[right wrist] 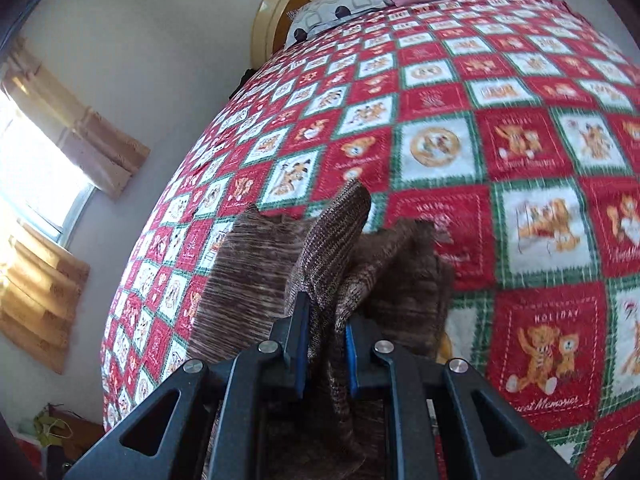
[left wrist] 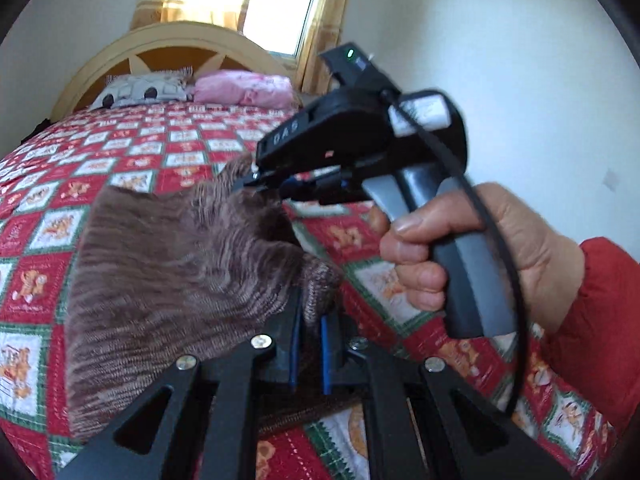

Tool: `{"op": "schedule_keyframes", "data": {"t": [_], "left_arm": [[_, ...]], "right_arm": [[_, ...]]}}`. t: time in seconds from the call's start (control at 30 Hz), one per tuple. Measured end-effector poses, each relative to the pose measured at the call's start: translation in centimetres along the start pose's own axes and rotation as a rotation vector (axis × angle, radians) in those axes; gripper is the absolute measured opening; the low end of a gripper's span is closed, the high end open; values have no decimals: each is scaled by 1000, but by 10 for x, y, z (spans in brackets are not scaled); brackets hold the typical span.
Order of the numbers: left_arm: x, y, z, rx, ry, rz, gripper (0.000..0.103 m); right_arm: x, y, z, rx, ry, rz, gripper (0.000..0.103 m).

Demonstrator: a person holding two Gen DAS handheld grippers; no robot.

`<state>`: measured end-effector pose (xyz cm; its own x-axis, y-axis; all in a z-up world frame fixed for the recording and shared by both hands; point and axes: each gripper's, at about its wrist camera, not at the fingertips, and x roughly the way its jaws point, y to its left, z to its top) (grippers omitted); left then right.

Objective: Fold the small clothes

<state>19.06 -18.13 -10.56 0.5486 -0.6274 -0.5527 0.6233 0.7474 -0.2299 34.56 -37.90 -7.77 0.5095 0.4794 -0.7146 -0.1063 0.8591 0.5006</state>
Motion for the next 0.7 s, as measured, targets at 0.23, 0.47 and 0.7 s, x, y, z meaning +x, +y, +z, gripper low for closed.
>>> {"op": "schedule_keyframes", "data": {"t": [0.23,0.47,0.7], "left_arm": [[17,-1,-3,-21,91,42,7],[24,-13,-8,7,148,99,9],[30,-14,-10,9,173,112,11]], "right_arm": [[10,-26,-14,53,-1,14,15],[17,-40,-23,89,-29,44,15],[19,-48,-35,87,-101,79,15]]}}
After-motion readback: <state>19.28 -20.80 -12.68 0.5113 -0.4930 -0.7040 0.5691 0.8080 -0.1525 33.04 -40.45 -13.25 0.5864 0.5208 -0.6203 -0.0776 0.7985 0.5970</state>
